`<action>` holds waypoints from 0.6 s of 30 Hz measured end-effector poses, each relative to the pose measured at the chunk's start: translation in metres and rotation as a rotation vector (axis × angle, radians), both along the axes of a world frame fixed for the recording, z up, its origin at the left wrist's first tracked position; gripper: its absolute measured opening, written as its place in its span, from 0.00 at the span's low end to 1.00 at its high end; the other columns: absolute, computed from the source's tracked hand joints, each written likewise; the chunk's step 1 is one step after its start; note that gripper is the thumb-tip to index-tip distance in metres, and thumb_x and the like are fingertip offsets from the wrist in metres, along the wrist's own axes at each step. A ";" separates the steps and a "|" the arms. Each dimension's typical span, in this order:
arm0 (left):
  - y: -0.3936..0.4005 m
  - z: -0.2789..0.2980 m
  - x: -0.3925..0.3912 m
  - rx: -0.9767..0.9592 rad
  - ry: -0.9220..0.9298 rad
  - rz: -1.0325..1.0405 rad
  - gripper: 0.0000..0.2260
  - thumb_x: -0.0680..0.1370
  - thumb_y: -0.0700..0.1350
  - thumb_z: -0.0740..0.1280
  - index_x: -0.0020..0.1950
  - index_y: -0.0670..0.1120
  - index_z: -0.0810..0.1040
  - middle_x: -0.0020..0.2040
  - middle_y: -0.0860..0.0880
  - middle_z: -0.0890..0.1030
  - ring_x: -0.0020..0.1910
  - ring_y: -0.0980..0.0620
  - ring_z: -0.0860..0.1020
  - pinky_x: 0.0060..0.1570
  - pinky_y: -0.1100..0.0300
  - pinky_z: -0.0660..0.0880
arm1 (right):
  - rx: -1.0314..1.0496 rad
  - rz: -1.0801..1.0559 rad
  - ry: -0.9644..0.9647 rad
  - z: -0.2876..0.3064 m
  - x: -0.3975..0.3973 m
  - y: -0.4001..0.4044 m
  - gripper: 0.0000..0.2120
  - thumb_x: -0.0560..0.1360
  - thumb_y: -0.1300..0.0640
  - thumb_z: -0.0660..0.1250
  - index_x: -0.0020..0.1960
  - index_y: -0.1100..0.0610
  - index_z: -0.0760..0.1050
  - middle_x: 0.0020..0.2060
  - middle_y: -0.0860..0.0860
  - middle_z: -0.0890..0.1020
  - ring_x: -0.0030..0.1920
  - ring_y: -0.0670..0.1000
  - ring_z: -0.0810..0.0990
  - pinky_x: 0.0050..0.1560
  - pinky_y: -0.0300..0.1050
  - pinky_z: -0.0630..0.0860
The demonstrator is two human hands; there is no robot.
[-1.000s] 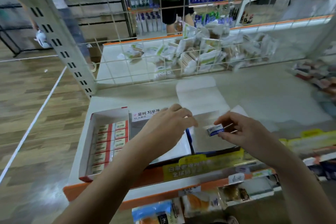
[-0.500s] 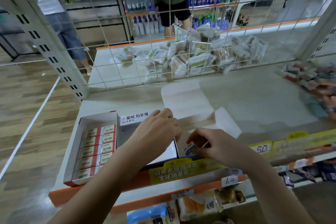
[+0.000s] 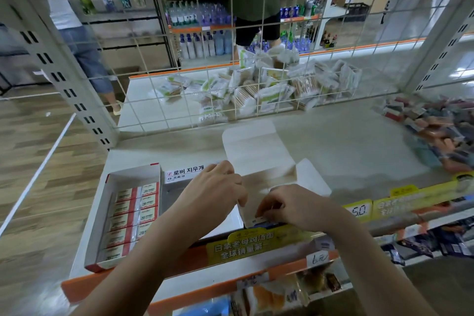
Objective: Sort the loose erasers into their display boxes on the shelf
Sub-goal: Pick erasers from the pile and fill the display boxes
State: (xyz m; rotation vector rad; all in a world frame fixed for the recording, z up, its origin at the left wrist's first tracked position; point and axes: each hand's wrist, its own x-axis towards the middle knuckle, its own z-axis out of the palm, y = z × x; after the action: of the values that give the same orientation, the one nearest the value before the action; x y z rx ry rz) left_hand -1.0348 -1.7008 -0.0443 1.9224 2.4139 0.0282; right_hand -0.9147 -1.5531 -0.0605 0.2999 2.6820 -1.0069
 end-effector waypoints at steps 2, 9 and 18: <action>0.000 0.000 -0.001 -0.001 -0.006 -0.006 0.14 0.81 0.42 0.56 0.57 0.57 0.77 0.57 0.60 0.77 0.61 0.55 0.65 0.58 0.62 0.60 | 0.015 -0.005 -0.001 -0.001 -0.002 -0.002 0.10 0.76 0.59 0.63 0.55 0.54 0.80 0.37 0.37 0.73 0.41 0.38 0.74 0.44 0.29 0.70; 0.004 0.009 -0.003 -0.109 0.023 -0.033 0.24 0.78 0.33 0.53 0.61 0.59 0.74 0.61 0.61 0.74 0.61 0.55 0.64 0.58 0.63 0.60 | 0.057 -0.008 -0.007 0.000 -0.008 -0.003 0.11 0.74 0.64 0.65 0.53 0.55 0.80 0.49 0.48 0.82 0.49 0.46 0.78 0.49 0.37 0.75; 0.056 0.048 0.016 -0.125 0.161 -0.158 0.12 0.80 0.44 0.55 0.60 0.55 0.72 0.53 0.53 0.76 0.56 0.51 0.72 0.50 0.59 0.65 | 0.151 -0.072 0.196 0.020 0.008 0.027 0.10 0.75 0.59 0.66 0.55 0.56 0.78 0.51 0.49 0.79 0.46 0.43 0.74 0.44 0.28 0.69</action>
State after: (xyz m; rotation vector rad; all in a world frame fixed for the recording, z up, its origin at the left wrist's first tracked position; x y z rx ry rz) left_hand -1.0183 -1.6444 0.0040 2.1241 2.2843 -0.2876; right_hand -0.9070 -1.5259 -0.0406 0.3457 2.9515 -0.8972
